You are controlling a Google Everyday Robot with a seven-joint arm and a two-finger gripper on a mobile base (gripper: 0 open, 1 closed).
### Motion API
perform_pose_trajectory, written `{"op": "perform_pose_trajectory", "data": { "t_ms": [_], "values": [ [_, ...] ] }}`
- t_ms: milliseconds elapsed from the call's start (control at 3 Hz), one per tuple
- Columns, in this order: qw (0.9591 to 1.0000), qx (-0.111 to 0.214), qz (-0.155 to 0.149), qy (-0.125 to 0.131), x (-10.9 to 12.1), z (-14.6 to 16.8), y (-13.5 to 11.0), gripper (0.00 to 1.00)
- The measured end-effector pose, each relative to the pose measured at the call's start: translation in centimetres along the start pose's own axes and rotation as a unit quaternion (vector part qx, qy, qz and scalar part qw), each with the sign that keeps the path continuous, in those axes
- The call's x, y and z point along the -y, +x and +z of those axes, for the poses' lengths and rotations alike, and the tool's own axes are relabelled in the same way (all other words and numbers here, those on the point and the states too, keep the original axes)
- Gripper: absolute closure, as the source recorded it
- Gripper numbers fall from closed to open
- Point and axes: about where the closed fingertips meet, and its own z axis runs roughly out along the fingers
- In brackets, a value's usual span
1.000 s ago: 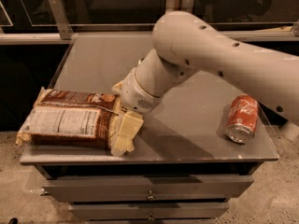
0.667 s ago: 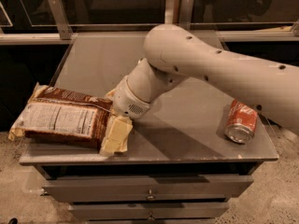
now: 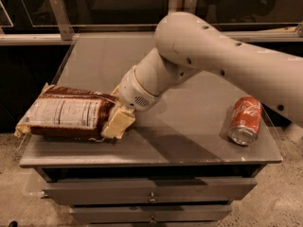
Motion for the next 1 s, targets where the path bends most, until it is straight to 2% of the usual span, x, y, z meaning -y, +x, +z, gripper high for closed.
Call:
{"op": "perform_pose_trajectory", "data": {
  "t_ms": [333,667,1000],
  "values": [
    [0.9989,0.017,-0.002,0.043,0.9,-4.5,-1.3,0.89],
    [0.9958,0.052,-0.004,0.076,1.8,-8.9,-2.7,1.00],
    [0.9895,0.091,-0.015,0.112,2.6,-13.6,-4.7,1.00]
  ]
}}
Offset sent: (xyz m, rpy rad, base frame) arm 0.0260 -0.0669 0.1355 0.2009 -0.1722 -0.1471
